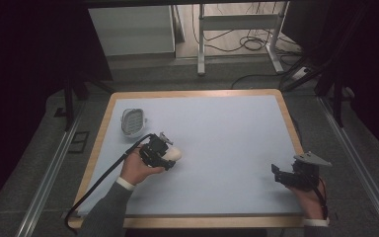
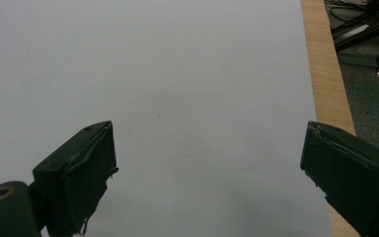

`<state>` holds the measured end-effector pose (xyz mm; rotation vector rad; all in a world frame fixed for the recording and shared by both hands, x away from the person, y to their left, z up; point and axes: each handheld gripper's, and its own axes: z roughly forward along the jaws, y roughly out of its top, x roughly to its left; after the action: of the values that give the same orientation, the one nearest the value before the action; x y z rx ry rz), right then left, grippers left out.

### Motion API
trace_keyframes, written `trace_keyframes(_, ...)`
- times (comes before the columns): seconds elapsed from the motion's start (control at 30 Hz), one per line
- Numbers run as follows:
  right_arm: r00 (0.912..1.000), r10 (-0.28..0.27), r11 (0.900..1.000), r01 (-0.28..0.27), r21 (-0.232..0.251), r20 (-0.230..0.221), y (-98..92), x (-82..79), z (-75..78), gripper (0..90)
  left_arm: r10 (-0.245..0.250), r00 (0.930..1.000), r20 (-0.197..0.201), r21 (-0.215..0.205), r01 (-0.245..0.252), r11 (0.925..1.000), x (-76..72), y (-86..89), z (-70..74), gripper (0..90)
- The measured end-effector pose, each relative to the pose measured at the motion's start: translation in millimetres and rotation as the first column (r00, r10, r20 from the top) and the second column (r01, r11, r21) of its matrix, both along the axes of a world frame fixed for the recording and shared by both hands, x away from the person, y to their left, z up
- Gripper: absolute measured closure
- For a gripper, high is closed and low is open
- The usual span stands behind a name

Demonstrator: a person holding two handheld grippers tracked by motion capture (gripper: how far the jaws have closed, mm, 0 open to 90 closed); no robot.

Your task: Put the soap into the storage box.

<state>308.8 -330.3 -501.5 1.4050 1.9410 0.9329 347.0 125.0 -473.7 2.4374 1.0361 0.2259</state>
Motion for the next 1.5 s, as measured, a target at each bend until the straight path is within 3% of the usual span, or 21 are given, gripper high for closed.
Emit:
trace_keyframes(0.57,1.0000,-0.002,1.000,0.002,0.000,-0.001,-0.5,0.1,-0.4,6.7,0.033,0.9991,0.027,-0.003,-0.032,0.9995,6.5,10.4,7.7,49.5)
trace_keyframes(1.5,0.9999,-0.010,1.000,0.010,-0.002,-0.002,-0.8,0.3,-0.9,6.7,0.074,0.9966,0.037,-0.006,-0.074,0.9973,17.4,27.1,16.5,49.6)
